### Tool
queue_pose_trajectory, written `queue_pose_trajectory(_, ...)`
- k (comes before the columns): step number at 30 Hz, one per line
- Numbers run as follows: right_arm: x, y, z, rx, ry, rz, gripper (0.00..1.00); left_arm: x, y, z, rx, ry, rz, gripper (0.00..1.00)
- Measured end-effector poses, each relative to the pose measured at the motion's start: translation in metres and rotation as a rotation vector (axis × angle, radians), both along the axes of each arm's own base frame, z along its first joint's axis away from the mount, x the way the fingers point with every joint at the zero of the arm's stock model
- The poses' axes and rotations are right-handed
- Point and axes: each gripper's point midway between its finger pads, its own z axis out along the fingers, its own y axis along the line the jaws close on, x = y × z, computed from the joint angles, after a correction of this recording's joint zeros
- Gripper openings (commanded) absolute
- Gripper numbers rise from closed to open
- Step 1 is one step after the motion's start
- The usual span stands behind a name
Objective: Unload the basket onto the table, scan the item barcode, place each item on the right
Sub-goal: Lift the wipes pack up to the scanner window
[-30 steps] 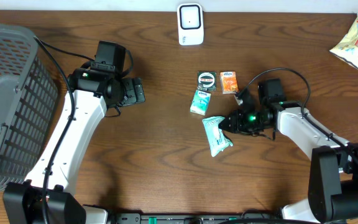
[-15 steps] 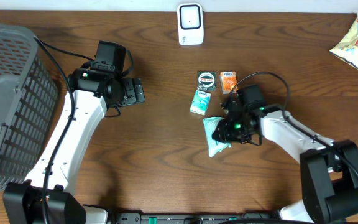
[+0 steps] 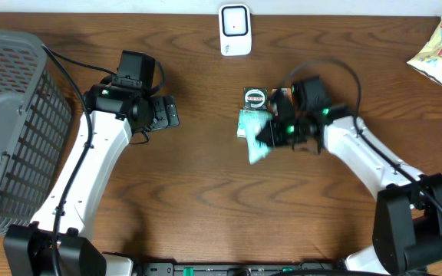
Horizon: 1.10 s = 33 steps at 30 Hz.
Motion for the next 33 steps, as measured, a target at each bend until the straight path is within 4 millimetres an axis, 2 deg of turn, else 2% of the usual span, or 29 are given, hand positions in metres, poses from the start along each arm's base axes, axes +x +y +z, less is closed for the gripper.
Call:
queue_pose_trajectory(4, 0.044, 0.011, 0.048, 0.063, -0.183, 0.007, 0.01, 0.0, 0.0, 0.0, 0.0, 0.001, 0.0, 0.98)
queue_pose_trajectory(8, 0.093, 0.024, 0.1, 0.158, -0.44, -0.019, 0.01, 0.0, 0.0, 0.0, 0.0, 0.0, 0.0, 0.98)
queue_pose_trajectory(13, 0.118, 0.039, 0.138, 0.273, -0.555, -0.027, 0.01, 0.0, 0.0, 0.0, 0.0, 0.0, 0.0, 0.98)
queue_pose_trajectory(19, 0.165, 0.06, 0.14, 0.333, -0.545, -0.015, 0.01, 0.0, 0.0, 0.0, 0.0, 0.0, 0.0, 0.97)
queue_pose_trajectory(28, 0.257, 0.081, 0.14, 0.352, -0.565, -0.063, 0.01, 0.0, 0.0, 0.0, 0.0, 0.001, 0.0, 0.98)
queue_pose_trajectory(31, 0.276, 0.081, 0.128, 0.358, -0.548, -0.093, 0.01, 0.0, 0.0, 0.0, 0.0, 0.0, 0.0, 0.98)
queue_pose_trajectory(33, 0.285, 0.077, 0.112, 0.359, -0.515, -0.12, 0.01, 0.0, 0.0, 0.0, 0.0, 0.001, 0.0, 0.98)
